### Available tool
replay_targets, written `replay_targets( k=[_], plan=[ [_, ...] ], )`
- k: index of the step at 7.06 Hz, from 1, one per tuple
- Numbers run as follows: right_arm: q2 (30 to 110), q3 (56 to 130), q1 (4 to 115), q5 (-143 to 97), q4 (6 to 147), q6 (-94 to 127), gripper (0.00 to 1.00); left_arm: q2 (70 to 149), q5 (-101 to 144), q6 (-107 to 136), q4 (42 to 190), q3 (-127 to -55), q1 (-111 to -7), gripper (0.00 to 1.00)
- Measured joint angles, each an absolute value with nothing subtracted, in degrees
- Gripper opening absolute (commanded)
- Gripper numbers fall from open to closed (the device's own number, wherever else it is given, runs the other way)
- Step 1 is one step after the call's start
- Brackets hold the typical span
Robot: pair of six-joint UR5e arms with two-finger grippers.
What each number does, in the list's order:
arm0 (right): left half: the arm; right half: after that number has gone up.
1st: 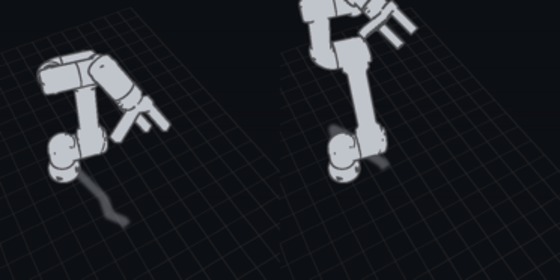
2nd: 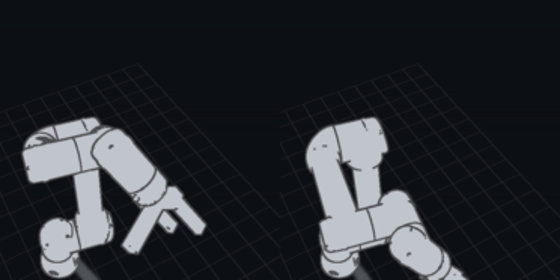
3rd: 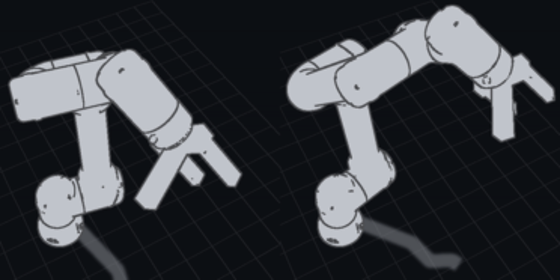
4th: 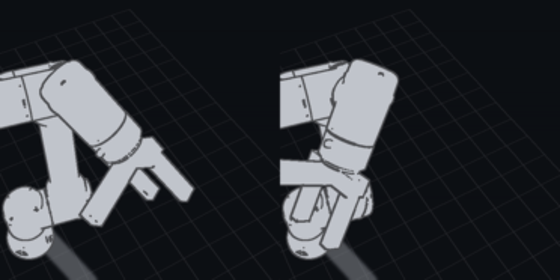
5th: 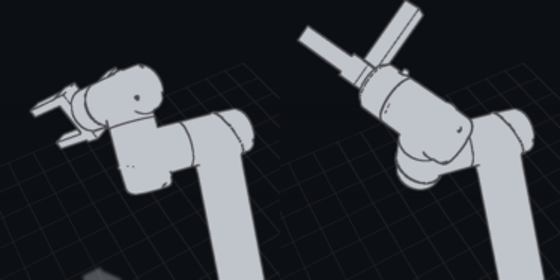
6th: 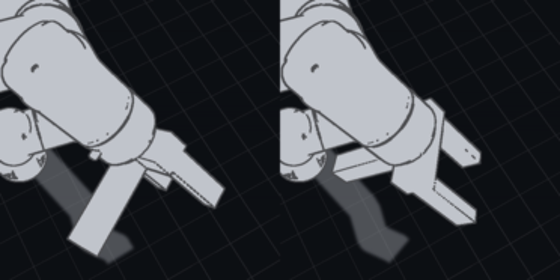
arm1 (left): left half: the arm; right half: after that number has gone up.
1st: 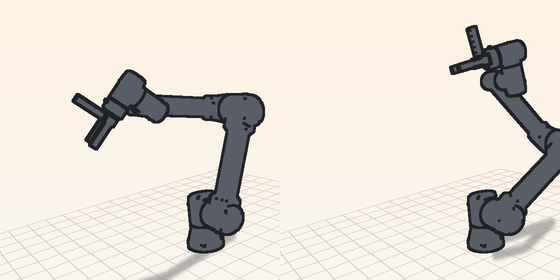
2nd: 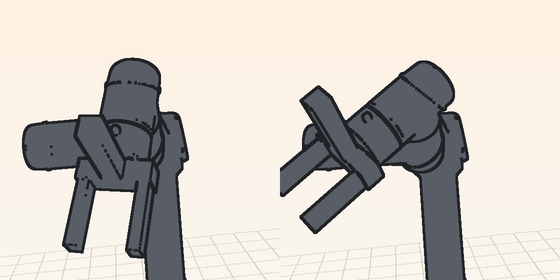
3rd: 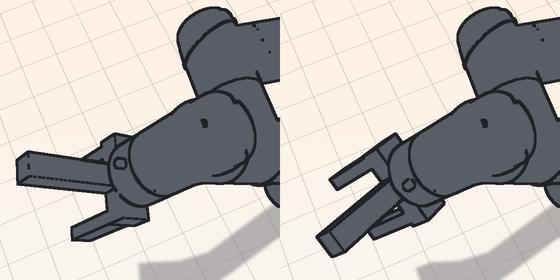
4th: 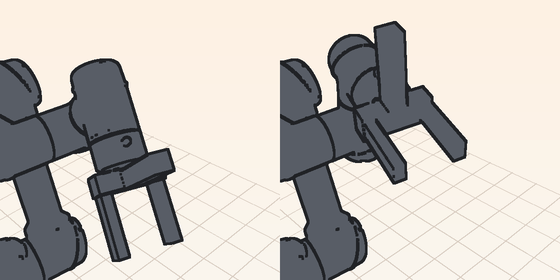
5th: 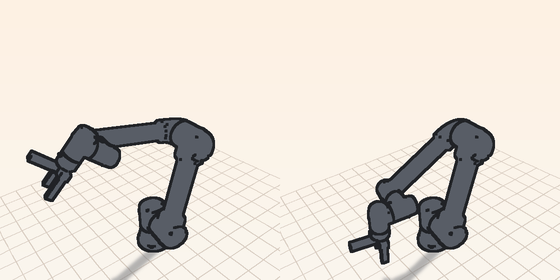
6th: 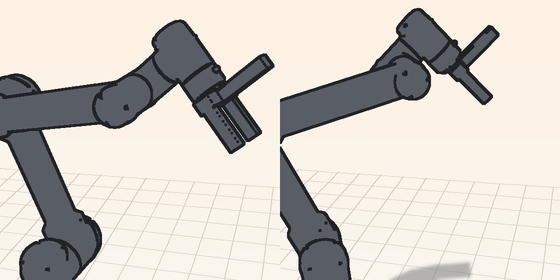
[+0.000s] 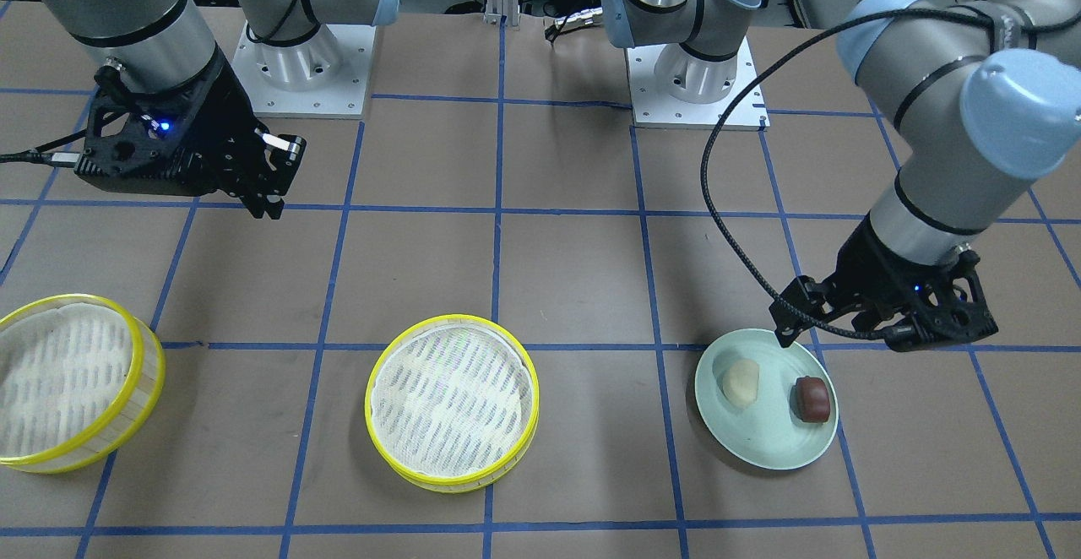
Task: Stack buns with steamer
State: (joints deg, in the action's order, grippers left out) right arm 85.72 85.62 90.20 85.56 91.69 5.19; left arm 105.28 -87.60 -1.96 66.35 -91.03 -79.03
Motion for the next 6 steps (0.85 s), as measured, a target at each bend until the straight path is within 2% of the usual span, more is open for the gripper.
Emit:
replay_targets(
  k=[1, 2, 3, 5, 6],
  plan=[
    [86.10, 85.63, 90.20, 85.86, 91.43, 5.29, 0.10, 107.79, -87.47, -1.85, 64.72, -91.18, -79.02, 1.00],
    [86.43, 85.66, 90.28, 87.08, 91.01, 5.32, 0.39, 110.18, -87.31, -1.72, 63.52, -91.37, -79.02, 1.00],
    [86.58, 85.68, 90.37, 88.78, 90.55, 5.30, 0.88, 112.31, -87.26, -1.70, 62.26, -92.03, -79.01, 1.00],
    [86.64, 85.69, 90.43, 90.20, 92.06, 5.57, 0.99, 114.95, -87.18, -2.04, 60.34, -95.17, -79.01, 1.00],
    [86.73, 85.69, 90.47, 90.39, 93.28, 5.95, 0.93, 115.40, -87.14, -2.22, 60.03, -96.76, -79.01, 0.95]
  ],
)
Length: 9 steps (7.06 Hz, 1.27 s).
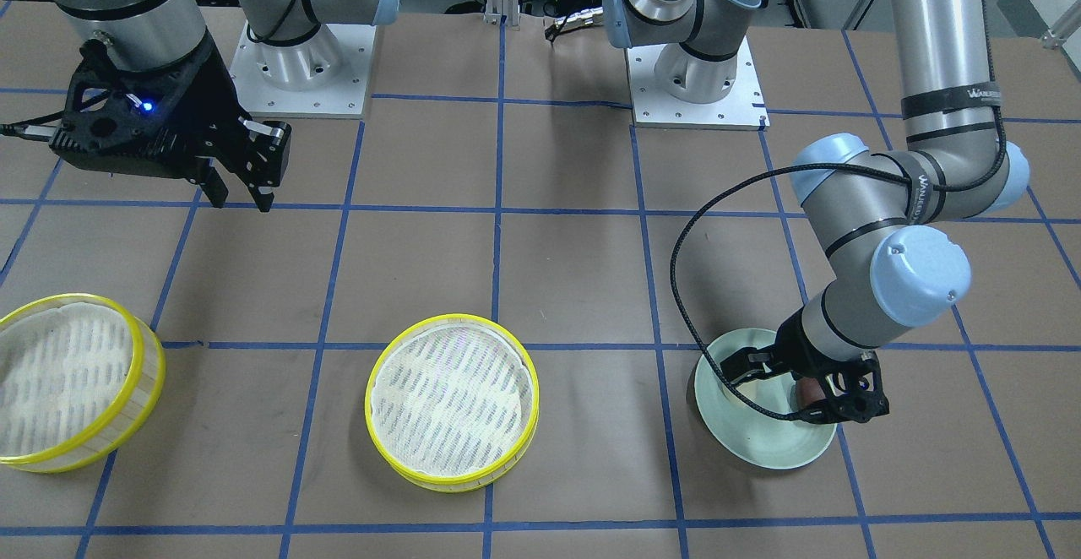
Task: Stack buns with steamer
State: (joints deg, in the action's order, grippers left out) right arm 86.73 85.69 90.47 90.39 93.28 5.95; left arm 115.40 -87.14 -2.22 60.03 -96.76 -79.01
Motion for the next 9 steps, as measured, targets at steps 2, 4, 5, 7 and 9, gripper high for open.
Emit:
replay_targets(
  k=[2, 4, 5, 7, 9],
  plan=[
    [87.09, 85.69, 90.47, 90.51, 93.51, 6.58, 0.01, 116.68, -87.07, -2.32, 59.84, -98.37, -79.01, 0.71],
    [88.80, 85.69, 90.47, 90.03, 88.96, 6.80, 0.00, 118.55, -87.28, -3.29, 59.58, -98.29, -79.01, 0.00],
    [89.50, 85.69, 90.47, 90.07, 87.82, 6.94, 0.00, 119.19, -87.46, -3.50, 59.53, -97.84, -79.01, 0.00],
    [89.92, 85.69, 90.52, 90.28, 87.10, 7.42, 0.00, 119.46, -87.35, -2.08, 57.74, -97.08, -79.01, 0.00],
    [90.37, 85.69, 90.55, 90.86, 86.64, 9.31, 0.68, 118.04, -86.95, 0.65, 55.75, -95.82, -79.24, 0.00]
  ],
)
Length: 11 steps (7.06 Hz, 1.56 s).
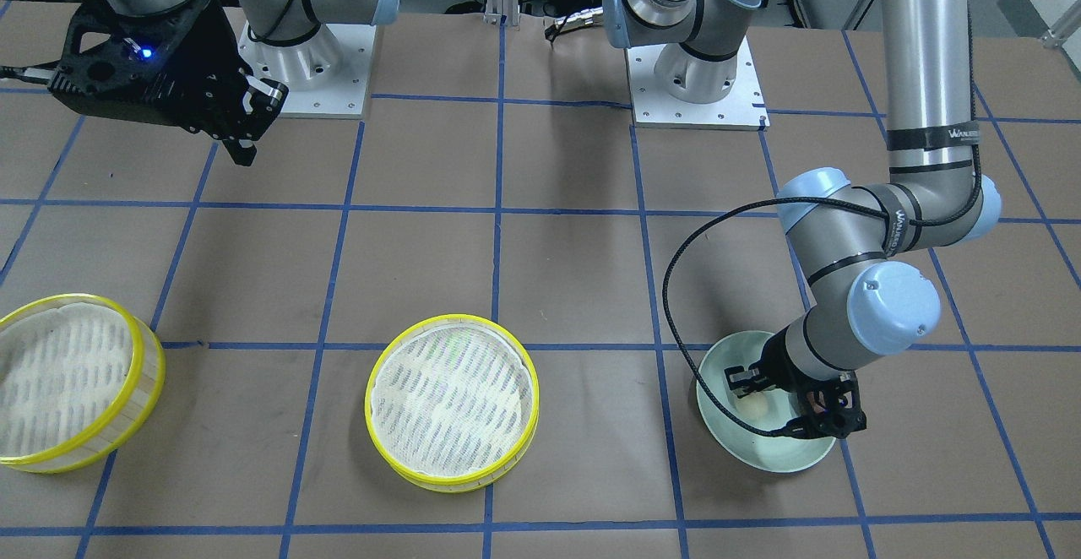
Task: Stack buns with steamer
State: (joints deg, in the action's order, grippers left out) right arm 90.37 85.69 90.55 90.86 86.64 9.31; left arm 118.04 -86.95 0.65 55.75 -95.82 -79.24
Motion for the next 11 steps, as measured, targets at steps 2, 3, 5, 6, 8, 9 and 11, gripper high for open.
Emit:
replay_targets(
  k=[2, 3, 5, 6, 8, 9, 11],
  plan=[
    [90.41, 85.73, 90.60, 90.76, 87.12, 9.92, 1.00, 115.95, -83.31, 9.80, 55.52, -92.66, -81.84, 0.00],
    [90.43, 85.72, 90.60, 90.65, 87.04, 10.08, 1.00, 115.23, -80.23, 16.14, 55.28, -90.98, -84.10, 0.00],
    [89.93, 85.84, 90.54, 90.18, 86.87, 10.27, 1.00, 115.85, -71.46, 29.64, 51.25, -89.16, -89.55, 0.00],
    [89.61, 85.87, 90.53, 90.09, 87.13, 10.05, 1.00, 116.90, -66.29, 35.30, 47.11, -89.09, -92.14, 0.00],
    [89.81, 85.92, 90.64, 90.06, 88.38, 9.36, 1.00, 120.01, -61.39, 40.84, 42.32, -89.40, -97.44, 0.11],
    [89.69, 85.89, 90.66, 90.11, 88.87, 9.27, 1.00, 121.68, -60.33, 41.58, 41.68, -89.93, -99.05, 0.45],
    [89.44, 85.87, 90.60, 90.49, 89.30, 9.27, 1.00, 123.65, -60.12, 42.51, 41.41, -90.80, -101.38, 1.00]
  ],
)
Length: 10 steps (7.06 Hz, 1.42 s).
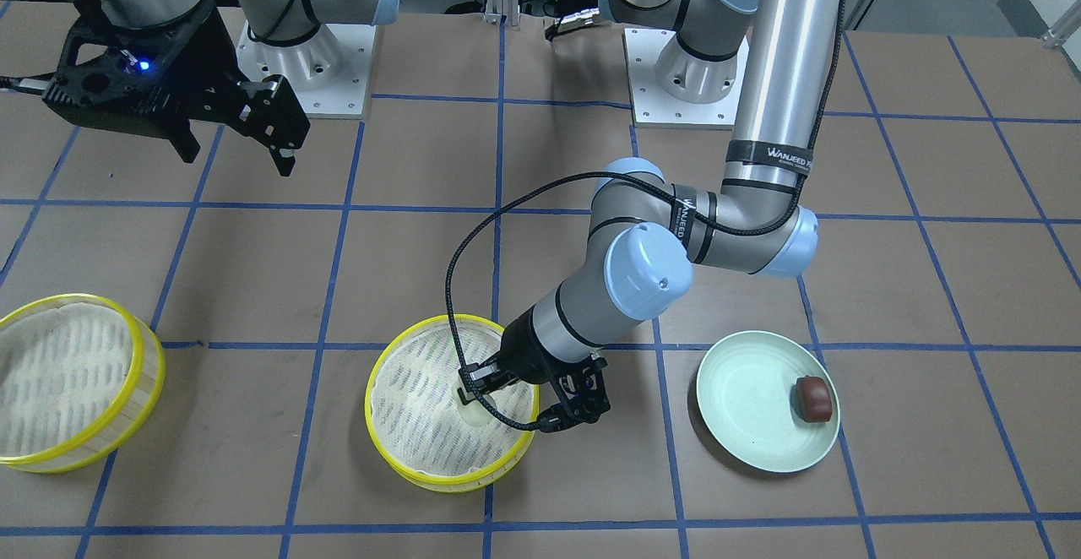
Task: Stack buns with steamer
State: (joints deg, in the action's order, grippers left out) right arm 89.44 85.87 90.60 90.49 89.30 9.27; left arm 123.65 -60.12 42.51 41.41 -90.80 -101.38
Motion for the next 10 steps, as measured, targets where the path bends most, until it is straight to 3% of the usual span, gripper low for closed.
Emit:
replay_targets(
  k=[5, 8, 10],
  plan=[
    [88.99, 85.87, 85.53, 90.63, 91.74, 0.72, 1.00, 120.31, -61.30, 42.88, 42.01, -88.98, -101.63, 1.00],
    [86.49, 85.84, 77.99, 90.60, 93.21, -9.87, 1.00, 115.75, -66.98, 30.55, 51.49, -86.30, -94.98, 1.00],
    [80.51, 85.81, 71.23, 90.60, 99.28, -19.07, 0.99, 112.82, -75.49, 17.97, 58.99, -85.92, -89.36, 1.00]
  ],
)
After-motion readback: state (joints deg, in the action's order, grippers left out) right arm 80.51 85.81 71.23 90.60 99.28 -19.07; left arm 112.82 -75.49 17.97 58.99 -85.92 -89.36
